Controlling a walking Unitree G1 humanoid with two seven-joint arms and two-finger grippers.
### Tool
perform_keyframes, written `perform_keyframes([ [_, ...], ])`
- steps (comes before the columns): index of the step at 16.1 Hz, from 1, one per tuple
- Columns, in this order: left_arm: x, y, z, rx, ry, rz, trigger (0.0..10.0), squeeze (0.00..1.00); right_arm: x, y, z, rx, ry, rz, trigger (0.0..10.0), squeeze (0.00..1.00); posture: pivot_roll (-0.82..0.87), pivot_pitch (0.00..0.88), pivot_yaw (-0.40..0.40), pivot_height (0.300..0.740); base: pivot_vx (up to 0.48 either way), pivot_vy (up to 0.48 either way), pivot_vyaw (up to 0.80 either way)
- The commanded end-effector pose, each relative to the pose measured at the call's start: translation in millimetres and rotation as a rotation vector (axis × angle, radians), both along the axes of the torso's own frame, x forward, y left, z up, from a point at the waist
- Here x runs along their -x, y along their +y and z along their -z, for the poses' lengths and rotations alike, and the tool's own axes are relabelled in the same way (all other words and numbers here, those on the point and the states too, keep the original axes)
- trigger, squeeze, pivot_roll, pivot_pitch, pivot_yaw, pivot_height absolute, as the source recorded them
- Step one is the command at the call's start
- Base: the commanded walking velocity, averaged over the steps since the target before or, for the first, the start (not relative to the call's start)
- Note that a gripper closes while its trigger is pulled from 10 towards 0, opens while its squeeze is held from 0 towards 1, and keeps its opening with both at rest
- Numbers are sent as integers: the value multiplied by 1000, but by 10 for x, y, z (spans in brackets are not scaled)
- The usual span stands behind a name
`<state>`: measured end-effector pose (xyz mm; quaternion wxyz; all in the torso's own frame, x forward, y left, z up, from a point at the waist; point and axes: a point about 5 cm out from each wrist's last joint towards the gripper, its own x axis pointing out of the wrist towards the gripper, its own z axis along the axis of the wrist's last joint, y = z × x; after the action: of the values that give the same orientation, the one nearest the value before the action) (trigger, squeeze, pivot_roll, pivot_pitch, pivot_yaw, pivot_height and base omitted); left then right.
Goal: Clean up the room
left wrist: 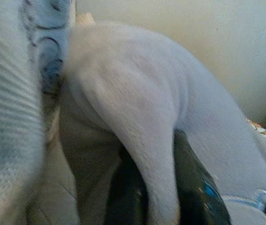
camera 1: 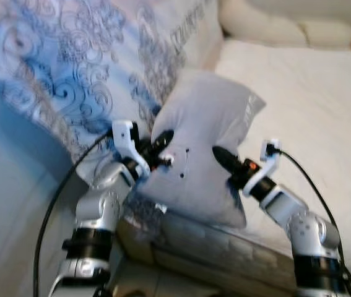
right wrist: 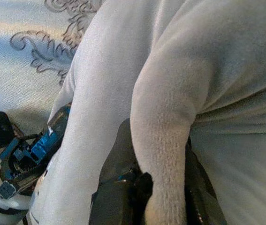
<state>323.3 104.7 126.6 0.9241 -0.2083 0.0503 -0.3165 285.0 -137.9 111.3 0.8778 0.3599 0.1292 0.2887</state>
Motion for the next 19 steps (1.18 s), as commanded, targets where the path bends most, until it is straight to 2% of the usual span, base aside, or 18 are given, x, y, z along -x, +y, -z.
perform_keyframes([
  [1,-36,-171,-140,-7,-45,77,10000,0,-11,127,-105,-26,-42,-59,10000,0,2,0,20,740,412,0,0],
  [5,7,-260,-121,-15,-48,112,10000,0,-2,89,-98,-25,-38,-51,10000,0,-1,0,18,740,385,0,0],
  [9,15,-281,-111,-18,-43,112,10000,0,4,72,-96,-23,-36,-50,10000,0,-3,0,16,740,0,0,0],
  [13,14,-279,-107,-22,-45,99,10000,0,3,70,-103,-20,-38,-54,10000,0,-2,0,12,740,0,-480,0],
  [15,5,-269,-101,-12,-34,90,10000,0,4,63,-105,-18,-38,-54,10000,0,-4,0,12,740,0,0,0],
  [19,-19,-219,-89,-73,-55,61,10000,0,6,60,-108,-16,-40,-54,10000,0,-3,0,11,740,0,0,0],
])
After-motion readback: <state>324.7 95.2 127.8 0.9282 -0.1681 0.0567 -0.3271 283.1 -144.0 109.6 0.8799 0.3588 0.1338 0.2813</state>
